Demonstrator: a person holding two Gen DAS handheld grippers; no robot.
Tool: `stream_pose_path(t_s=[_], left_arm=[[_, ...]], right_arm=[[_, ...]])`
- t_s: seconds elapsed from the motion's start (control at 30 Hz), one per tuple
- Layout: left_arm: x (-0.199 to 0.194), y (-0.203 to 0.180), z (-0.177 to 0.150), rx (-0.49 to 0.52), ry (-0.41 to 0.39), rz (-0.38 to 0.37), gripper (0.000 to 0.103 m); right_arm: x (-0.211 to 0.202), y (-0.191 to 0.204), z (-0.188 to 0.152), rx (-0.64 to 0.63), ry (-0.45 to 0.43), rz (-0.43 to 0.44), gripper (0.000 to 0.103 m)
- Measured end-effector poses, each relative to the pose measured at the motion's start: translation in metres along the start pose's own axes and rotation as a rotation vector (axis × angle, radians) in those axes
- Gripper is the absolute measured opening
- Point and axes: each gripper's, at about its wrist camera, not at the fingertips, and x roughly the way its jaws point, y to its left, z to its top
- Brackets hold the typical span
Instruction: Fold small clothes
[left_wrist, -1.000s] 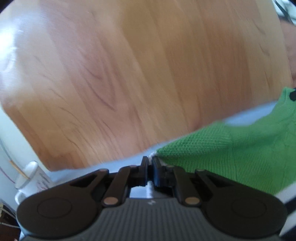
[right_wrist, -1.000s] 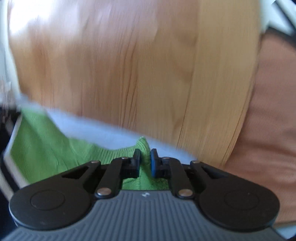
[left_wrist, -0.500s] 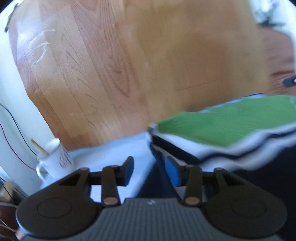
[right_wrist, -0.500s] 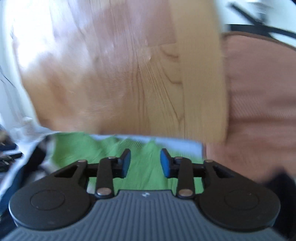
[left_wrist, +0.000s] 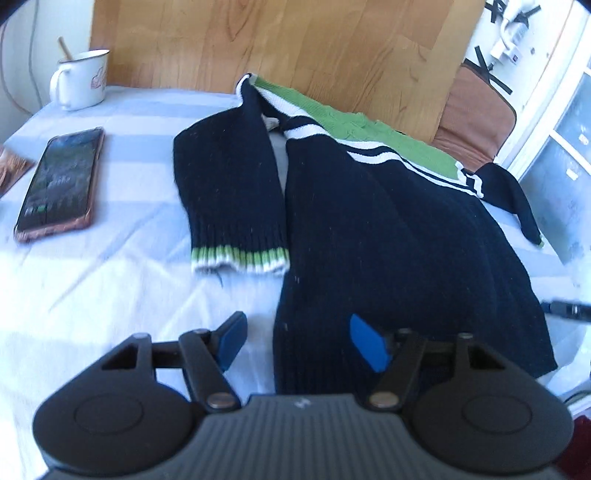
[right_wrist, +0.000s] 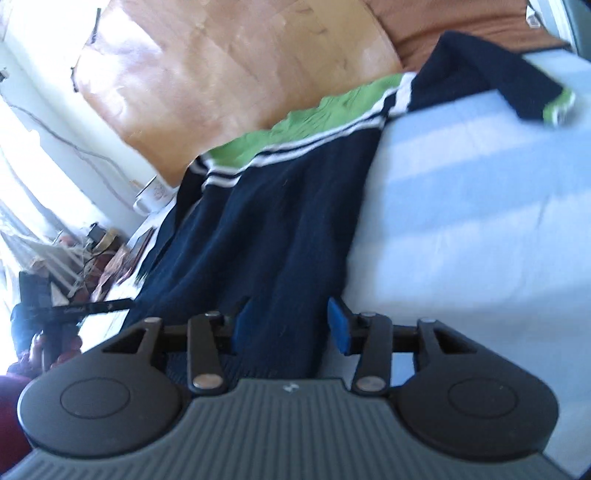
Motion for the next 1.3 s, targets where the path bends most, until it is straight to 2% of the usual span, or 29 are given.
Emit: stream_pose_path(t_s=[0.07, 0.1, 0.13, 0.17, 0.2, 0.23, 0.33, 0.43, 0.5, 0.57, 0.6, 0.63, 0.67, 0.7, 0.77, 0.83, 0.93, 1.03, 1.17, 1.3], left_arm=[[0.002, -0.004, -0.002, -0.013, 0.01, -0.014, 0.06], [0.001, -0.003, -0.004, -0.017, 0.018, -0.023, 0.053], [0.001, -0.005, -0.005, -0.015, 0.017, -0.013, 0.039], [0.003, -0.009, -0.006, -0.008, 0.017, 0.01, 0.029], [0.005, -0.011, -0.006, -0.002, 0.021, 0.033, 0.015], [0.005, -0.012, -0.006, -0.008, 0.029, 0.034, 0.012], [-0.001, -0.018, -0.003, -0.02, 0.032, 0.026, 0.012], [-0.022, -0.027, -0.006, -0.005, 0.018, -0.019, 0.011], [-0.032, -0.032, -0.012, 0.016, 0.016, -0.041, 0.011], [-0.031, -0.036, -0.02, 0.041, 0.027, -0.013, 0.011], [-0.026, -0.037, -0.022, 0.049, 0.036, 0.008, 0.011], [-0.018, -0.037, -0.025, 0.05, 0.054, 0.033, 0.012], [-0.009, -0.034, -0.027, 0.042, 0.084, 0.054, 0.013], [-0.004, -0.033, -0.03, 0.031, 0.091, 0.065, 0.016], [-0.01, -0.03, -0.027, 0.044, 0.074, 0.057, 0.02], [-0.023, -0.023, -0.023, 0.053, 0.015, 0.062, 0.029], [-0.039, -0.003, -0.013, 0.013, -0.075, 0.084, 0.032], [-0.044, 0.011, -0.006, -0.058, -0.151, 0.116, 0.04], [-0.038, 0.022, -0.004, -0.105, -0.216, 0.191, 0.045], [-0.033, 0.039, -0.007, -0.133, -0.254, 0.221, 0.045]], right_arm=[[0.002, 0.004, -0.01, -0.009, 0.017, -0.008, 0.051], [0.003, 0.003, -0.013, -0.007, 0.014, -0.005, 0.051], [0.011, 0.007, -0.013, -0.003, 0.003, -0.003, 0.05], [0.026, 0.015, -0.009, 0.003, 0.006, -0.001, 0.038], [0.027, 0.017, -0.01, 0.002, 0.021, -0.008, 0.023], [0.037, 0.019, -0.006, 0.004, 0.029, -0.032, 0.01], [0.03, 0.024, 0.005, -0.01, -0.008, -0.067, 0.009], [-0.001, 0.023, 0.02, -0.037, -0.075, -0.124, 0.009], [-0.019, 0.021, 0.025, -0.058, -0.086, -0.163, 0.009], [-0.021, 0.018, 0.026, -0.082, -0.056, -0.208, 0.009], [-0.015, 0.014, 0.023, -0.073, -0.025, -0.202, 0.009], [-0.006, 0.009, 0.02, -0.06, 0.019, -0.198, 0.01], [0.006, 0.005, 0.016, -0.057, 0.069, -0.218, 0.013], [0.014, 0.002, 0.014, -0.069, 0.098, -0.259, 0.012], [0.008, 0.001, 0.021, -0.079, 0.068, -0.264, 0.028], [-0.007, 0.006, 0.038, -0.097, -0.016, -0.277, 0.035], [-0.018, 0.022, 0.067, -0.114, -0.096, -0.224, 0.035], [0.003, 0.046, 0.09, -0.155, -0.087, -0.098, 0.035], [0.075, 0.09, 0.101, -0.172, 0.032, 0.122, 0.035], [0.17, 0.139, 0.103, -0.138, 0.171, 0.26, 0.035]])
